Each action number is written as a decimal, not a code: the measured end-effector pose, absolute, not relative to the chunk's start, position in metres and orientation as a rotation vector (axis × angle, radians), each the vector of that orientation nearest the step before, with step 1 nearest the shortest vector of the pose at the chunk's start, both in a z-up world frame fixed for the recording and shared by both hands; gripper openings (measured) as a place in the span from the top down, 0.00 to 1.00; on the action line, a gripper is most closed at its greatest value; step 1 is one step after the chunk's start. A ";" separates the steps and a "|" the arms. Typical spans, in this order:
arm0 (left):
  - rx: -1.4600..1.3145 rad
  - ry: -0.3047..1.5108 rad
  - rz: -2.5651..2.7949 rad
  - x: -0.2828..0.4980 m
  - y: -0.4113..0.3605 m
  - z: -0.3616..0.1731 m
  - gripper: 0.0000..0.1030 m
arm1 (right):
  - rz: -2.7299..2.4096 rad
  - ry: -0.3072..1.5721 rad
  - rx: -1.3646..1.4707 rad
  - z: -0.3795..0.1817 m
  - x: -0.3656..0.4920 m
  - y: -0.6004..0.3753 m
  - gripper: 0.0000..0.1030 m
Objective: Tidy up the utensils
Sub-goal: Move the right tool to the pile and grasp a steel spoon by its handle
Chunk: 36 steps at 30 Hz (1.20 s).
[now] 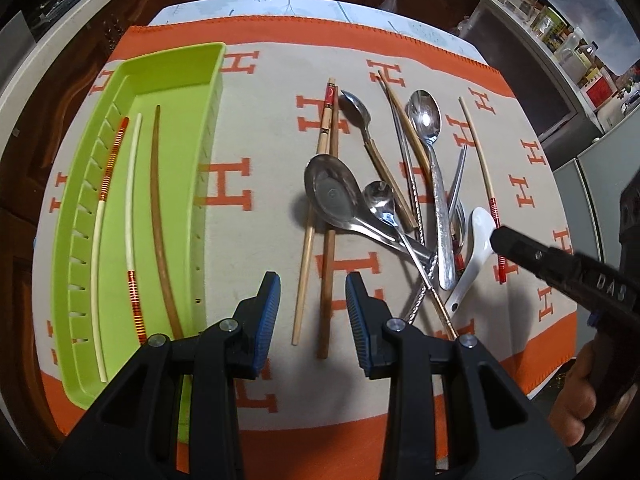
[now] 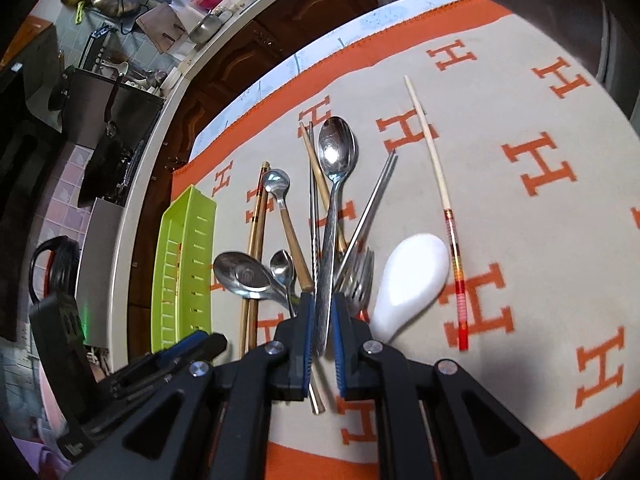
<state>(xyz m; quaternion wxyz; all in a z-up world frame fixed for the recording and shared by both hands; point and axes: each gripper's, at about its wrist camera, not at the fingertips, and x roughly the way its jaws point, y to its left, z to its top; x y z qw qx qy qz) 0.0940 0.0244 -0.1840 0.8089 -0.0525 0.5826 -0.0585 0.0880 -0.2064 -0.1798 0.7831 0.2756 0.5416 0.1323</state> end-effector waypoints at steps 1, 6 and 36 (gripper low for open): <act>-0.112 1.247 -0.127 0.095 0.023 -0.185 0.70 | 0.287 1.173 0.592 -0.181 0.092 -0.207 0.91; -0.095 1.250 -0.124 0.104 0.018 -0.185 0.70 | 0.298 1.220 0.568 -0.191 0.119 -0.202 0.91; -0.142 1.245 -0.129 0.134 0.017 -0.187 0.70 | 0.209 1.234 0.389 -0.201 0.171 -0.176 0.96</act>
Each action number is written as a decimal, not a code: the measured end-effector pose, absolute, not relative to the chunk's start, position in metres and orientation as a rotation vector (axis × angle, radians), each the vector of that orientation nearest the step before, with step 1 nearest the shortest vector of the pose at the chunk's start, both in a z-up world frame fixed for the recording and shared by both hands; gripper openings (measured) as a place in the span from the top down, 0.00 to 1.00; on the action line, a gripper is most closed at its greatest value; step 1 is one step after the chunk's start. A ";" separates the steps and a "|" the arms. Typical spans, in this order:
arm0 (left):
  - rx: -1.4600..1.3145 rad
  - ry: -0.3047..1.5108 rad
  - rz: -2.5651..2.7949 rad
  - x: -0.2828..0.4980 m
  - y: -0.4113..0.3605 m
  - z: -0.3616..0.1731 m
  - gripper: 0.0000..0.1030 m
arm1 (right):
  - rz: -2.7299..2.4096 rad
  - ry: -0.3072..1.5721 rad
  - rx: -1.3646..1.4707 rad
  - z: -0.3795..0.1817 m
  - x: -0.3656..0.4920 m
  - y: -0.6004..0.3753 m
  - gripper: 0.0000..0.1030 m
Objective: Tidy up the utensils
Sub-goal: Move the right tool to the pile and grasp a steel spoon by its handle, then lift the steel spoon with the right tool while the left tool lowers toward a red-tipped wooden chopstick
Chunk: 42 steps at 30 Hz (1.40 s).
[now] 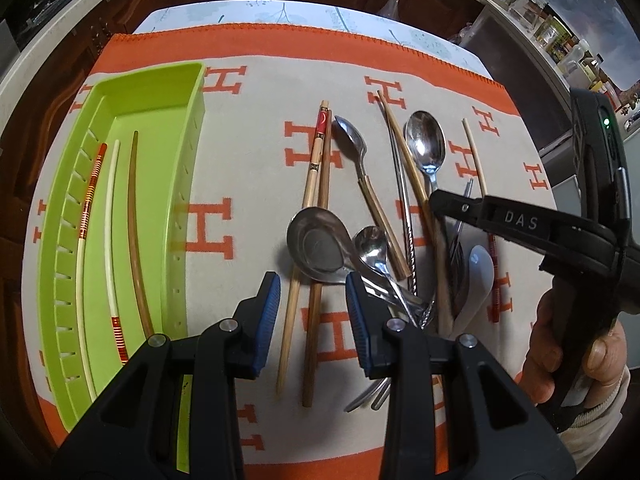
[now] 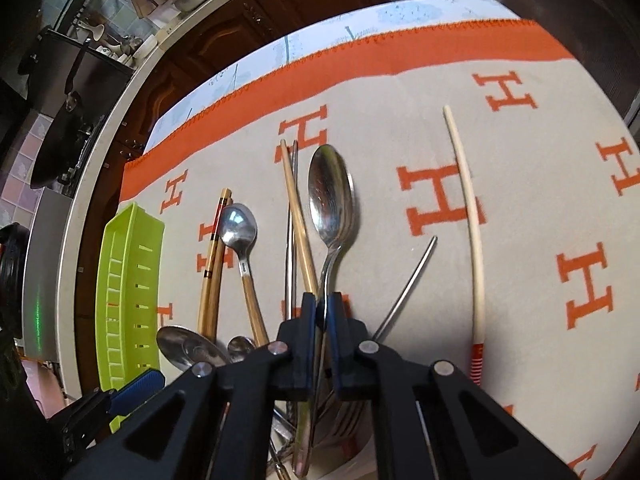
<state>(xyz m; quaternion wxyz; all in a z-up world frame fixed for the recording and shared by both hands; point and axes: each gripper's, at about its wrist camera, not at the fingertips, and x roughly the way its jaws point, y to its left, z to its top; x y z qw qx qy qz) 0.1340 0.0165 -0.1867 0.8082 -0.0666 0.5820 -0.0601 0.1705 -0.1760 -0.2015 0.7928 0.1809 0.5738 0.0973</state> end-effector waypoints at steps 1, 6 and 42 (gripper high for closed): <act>-0.143 1.246 -0.129 0.133 0.017 -0.187 0.70 | 0.206 1.227 0.383 -0.200 0.170 -0.176 0.97; -0.148 1.236 -0.123 0.132 0.019 -0.185 0.70 | 0.239 1.203 0.369 -0.190 0.166 -0.171 0.98; -0.055 1.252 -0.126 0.123 0.045 -0.181 0.70 | 0.317 1.193 0.380 -0.163 0.149 -0.161 0.98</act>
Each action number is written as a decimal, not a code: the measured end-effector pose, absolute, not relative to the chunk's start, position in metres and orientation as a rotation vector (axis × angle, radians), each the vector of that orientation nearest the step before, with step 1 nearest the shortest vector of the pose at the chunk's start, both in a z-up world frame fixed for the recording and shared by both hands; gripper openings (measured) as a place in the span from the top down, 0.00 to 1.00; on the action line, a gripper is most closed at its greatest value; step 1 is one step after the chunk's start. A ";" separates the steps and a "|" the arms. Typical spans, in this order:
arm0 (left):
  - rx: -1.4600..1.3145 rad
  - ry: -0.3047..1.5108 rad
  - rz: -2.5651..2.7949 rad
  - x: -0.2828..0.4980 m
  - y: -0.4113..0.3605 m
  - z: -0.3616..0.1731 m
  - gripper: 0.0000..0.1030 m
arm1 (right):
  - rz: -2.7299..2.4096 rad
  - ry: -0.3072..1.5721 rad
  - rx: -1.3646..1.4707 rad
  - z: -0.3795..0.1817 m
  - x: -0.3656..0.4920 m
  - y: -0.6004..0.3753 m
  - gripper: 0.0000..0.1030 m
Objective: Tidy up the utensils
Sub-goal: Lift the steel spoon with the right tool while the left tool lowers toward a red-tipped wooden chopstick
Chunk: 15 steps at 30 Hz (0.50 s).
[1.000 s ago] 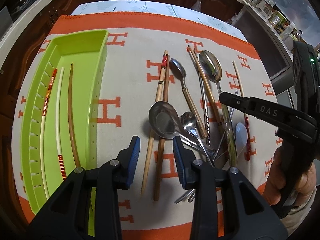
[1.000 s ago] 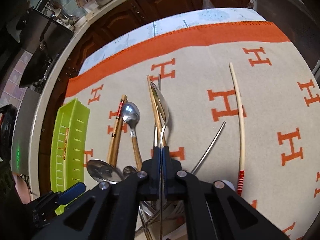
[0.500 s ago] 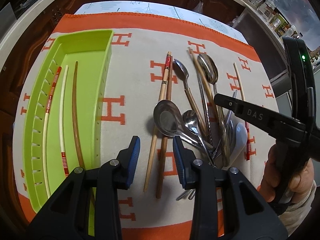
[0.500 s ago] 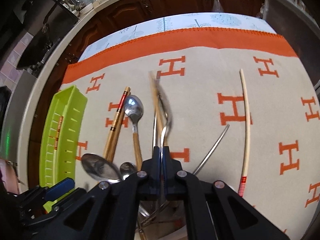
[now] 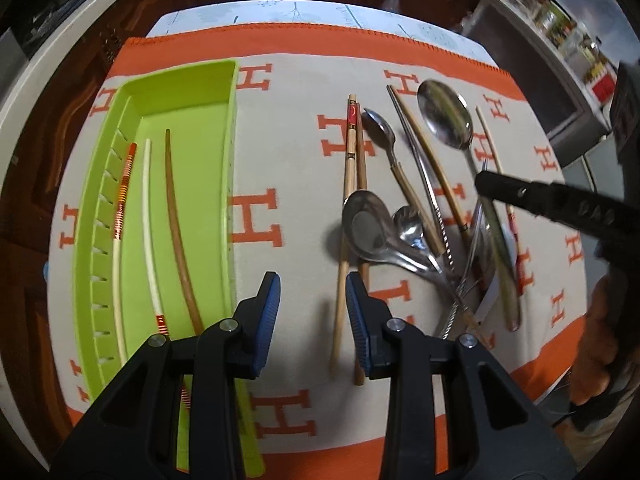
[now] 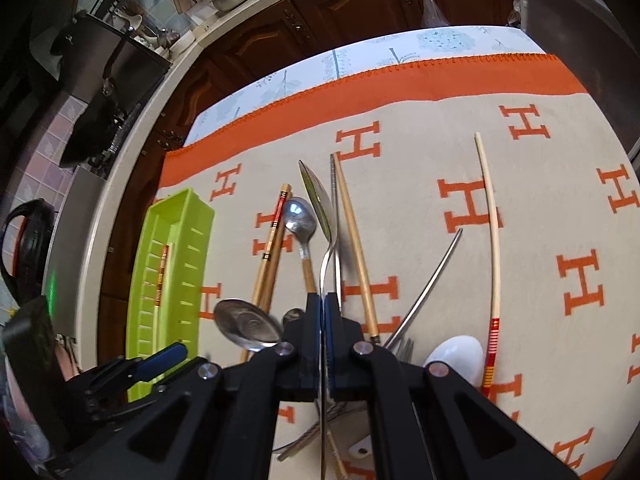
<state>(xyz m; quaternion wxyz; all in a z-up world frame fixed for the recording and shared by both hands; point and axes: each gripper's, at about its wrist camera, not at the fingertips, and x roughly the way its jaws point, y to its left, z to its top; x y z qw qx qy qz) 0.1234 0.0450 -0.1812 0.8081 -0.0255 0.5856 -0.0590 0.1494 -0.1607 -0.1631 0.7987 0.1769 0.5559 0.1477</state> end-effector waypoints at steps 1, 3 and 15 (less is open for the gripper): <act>-0.049 1.249 -0.129 0.122 0.046 -0.180 0.70 | 0.324 1.192 0.394 -0.161 0.149 -0.161 0.98; -0.052 1.240 -0.138 0.119 0.047 -0.178 0.70 | 0.336 1.187 0.404 -0.157 0.147 -0.159 0.98; 0.059 1.288 -0.267 0.126 0.028 -0.200 0.73 | 0.364 1.163 0.435 -0.143 0.139 -0.154 0.98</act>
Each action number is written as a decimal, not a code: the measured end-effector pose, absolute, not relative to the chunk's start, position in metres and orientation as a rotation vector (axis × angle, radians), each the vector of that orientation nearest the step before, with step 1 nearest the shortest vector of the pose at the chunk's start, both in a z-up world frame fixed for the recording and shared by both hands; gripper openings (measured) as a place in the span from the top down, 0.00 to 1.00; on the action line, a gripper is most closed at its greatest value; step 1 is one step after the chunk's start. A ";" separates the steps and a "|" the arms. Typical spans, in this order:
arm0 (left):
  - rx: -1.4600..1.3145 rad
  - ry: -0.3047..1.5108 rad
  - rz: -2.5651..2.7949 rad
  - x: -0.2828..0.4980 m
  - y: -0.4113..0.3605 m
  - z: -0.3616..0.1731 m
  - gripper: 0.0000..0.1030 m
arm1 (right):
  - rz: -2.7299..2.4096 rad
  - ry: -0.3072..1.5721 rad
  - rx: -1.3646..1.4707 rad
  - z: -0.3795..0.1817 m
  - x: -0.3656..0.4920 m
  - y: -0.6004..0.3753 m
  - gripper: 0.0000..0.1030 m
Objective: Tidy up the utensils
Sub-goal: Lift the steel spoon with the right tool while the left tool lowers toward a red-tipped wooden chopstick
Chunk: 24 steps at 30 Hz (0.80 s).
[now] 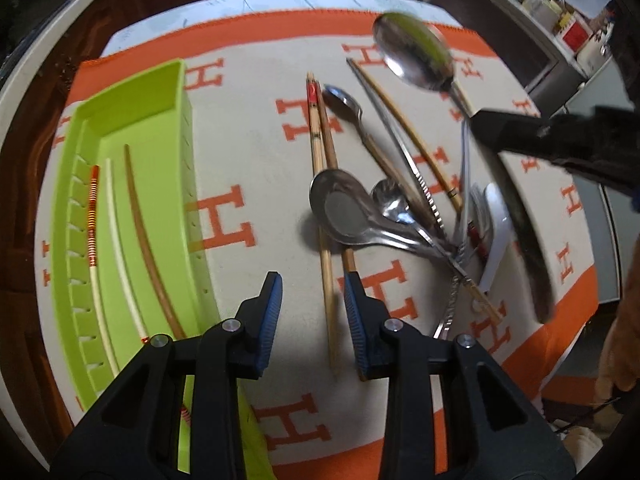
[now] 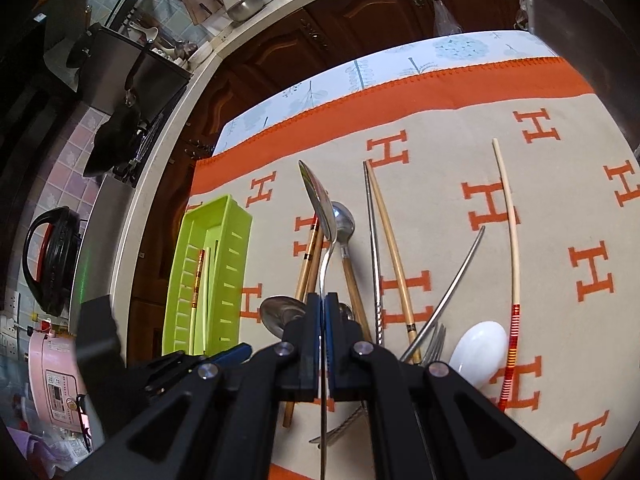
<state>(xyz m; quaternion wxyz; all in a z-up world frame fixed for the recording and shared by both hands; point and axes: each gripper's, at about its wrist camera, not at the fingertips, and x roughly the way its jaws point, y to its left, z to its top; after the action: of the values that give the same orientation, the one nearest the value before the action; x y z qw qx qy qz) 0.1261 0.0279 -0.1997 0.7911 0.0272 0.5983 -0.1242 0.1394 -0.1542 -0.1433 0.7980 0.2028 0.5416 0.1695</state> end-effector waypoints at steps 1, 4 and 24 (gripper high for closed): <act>0.053 1.301 -0.273 0.128 0.028 -0.204 0.75 | 0.359 1.164 0.435 -0.144 0.139 -0.155 0.98; 0.047 1.318 -0.276 0.132 0.028 -0.212 0.78 | 0.352 1.166 0.439 -0.145 0.140 -0.158 0.98; 0.173 1.296 -0.211 0.173 0.000 -0.222 0.96 | 0.342 1.180 0.454 -0.151 0.140 -0.165 0.98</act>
<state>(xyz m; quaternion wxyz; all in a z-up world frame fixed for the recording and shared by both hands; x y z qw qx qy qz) 0.1725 0.0003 -0.2216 0.7887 0.0801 0.6016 -0.0981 0.1404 -0.1654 -0.1513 0.7932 0.2110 0.5487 0.1591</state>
